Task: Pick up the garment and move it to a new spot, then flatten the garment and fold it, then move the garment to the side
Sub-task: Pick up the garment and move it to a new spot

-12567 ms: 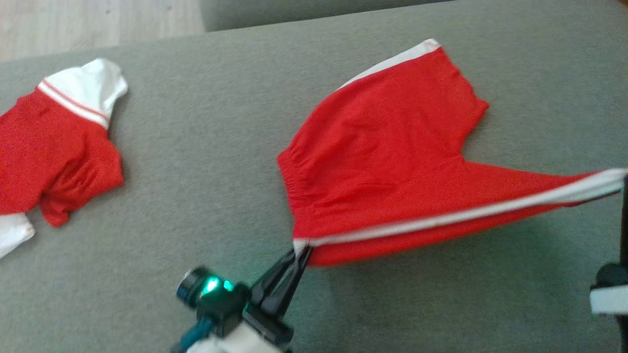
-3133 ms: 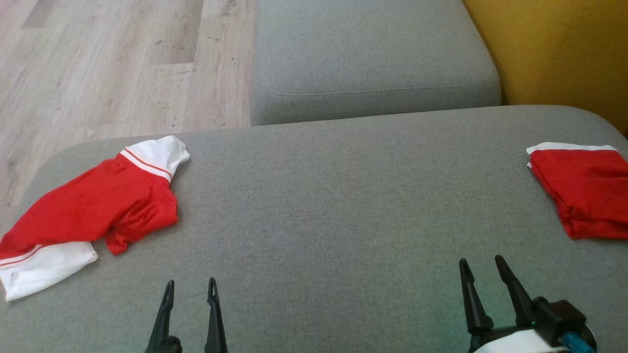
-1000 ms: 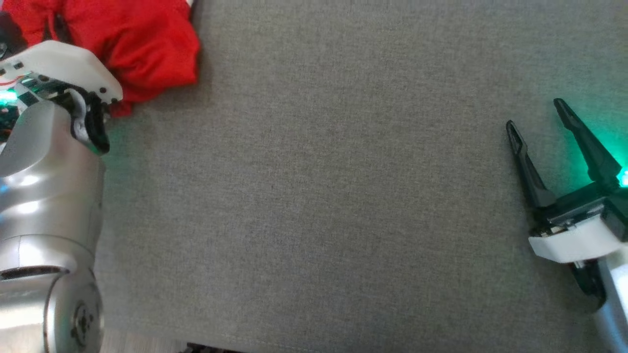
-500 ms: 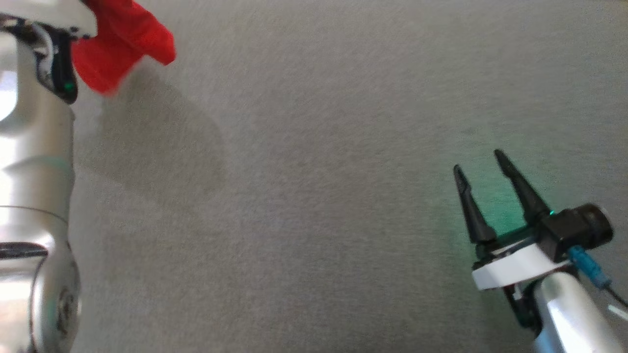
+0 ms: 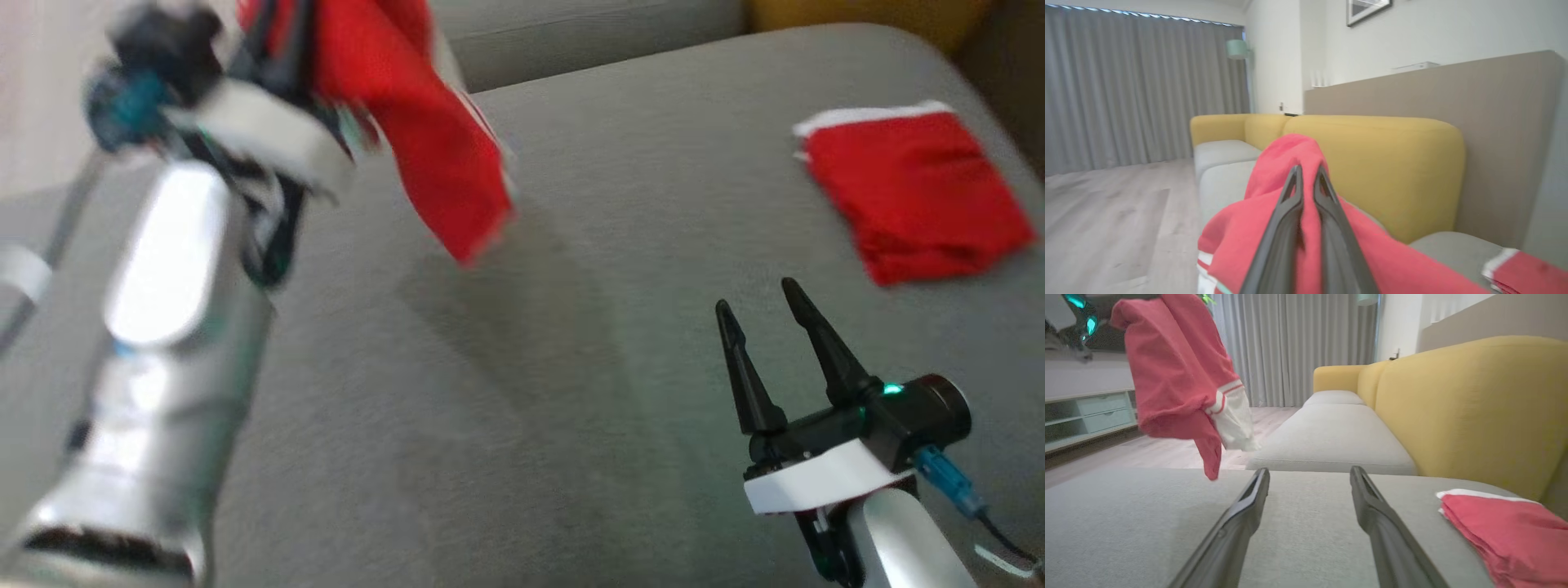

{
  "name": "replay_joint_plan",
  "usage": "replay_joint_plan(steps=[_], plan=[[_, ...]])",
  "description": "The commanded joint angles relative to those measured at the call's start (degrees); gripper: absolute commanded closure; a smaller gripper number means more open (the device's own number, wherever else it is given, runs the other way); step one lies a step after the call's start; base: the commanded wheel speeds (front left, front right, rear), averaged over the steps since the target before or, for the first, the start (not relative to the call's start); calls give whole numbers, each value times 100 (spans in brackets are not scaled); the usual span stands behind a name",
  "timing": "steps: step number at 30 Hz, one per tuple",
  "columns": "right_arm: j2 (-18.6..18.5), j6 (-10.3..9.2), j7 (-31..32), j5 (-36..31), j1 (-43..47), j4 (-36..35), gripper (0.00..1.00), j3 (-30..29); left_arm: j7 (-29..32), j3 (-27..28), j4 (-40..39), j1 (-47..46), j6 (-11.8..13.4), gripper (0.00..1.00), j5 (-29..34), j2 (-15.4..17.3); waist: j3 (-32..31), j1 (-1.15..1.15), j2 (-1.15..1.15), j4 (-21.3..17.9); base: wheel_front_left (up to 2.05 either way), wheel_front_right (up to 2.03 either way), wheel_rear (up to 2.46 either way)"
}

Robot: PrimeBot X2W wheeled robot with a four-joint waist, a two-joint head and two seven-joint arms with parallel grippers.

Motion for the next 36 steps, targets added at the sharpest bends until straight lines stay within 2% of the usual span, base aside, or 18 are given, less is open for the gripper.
replay_joint_plan(steps=[1, 7, 8, 9, 10, 14, 17, 22, 25, 30, 36], plan=[[35, -5, -13, 43, -49, -210, 0, 94, -38, 32, -327, 94, 11, 100, -4, 150, -211, 1, 0, -709, 0, 0, 0], [145, -5, -13, 107, 62, -187, 0, 85, -187, -398, -186, 1788, 141, 100, 21, -68, -28, 1, 0, -1154, 0, 0, 0], [156, -5, -13, 120, 94, -169, 0, 77, -246, -493, -57, 2061, 160, 90, 44, -123, -9, 1, 0, -1161, 0, 0, 0], [165, -5, -13, 137, 128, -146, 0, 71, -326, -562, 76, 2301, 208, 55, 67, -173, 8, 1, 0, -1155, 0, 0, 0], [171, -5, -13, 147, 166, -121, 0, 62, -449, -629, 193, 2492, 284, 0, 125, -210, 22, 1, 0, -1127, 0, 0, 0], [183, -5, -13, 167, 346, 27, 0, -95, -887, -560, 416, 3009, 712, 0, 89, -411, -51, 1, 0, -823, 0, 0, 0], [179, -5, -13, 163, 532, 203, 0, -264, -1020, -345, 228, 3306, 1059, 0, -11, -526, -229, 1, 0, -435, 0, 0, 0], [145, -5, -13, 117, 767, 479, 0, -467, -1037, 139, -1174, 4041, 1521, 0, 345, -596, -595, 1, 0, 237, 0, 0, 0], [158, -5, -13, 89, 829, 596, 0, -576, -1038, 454, -1900, 4623, 1683, 0, 638, -611, -784, 1, 0, 550, 0, 0, 0], [182, -5, -13, -10, 930, 634, 0, -685, -1039, 769, -2597, 5454, 1687, 0, 927, -630, -1012, 1, 0, 864, 0, 0, 0], [239, -5, -13, -7, 1048, 628, 0, -659, -1039, 776, -2871, 6001, 1446, 0, 1271, -637, -1085, 1, 0, 1025, 0, 0, 0]])
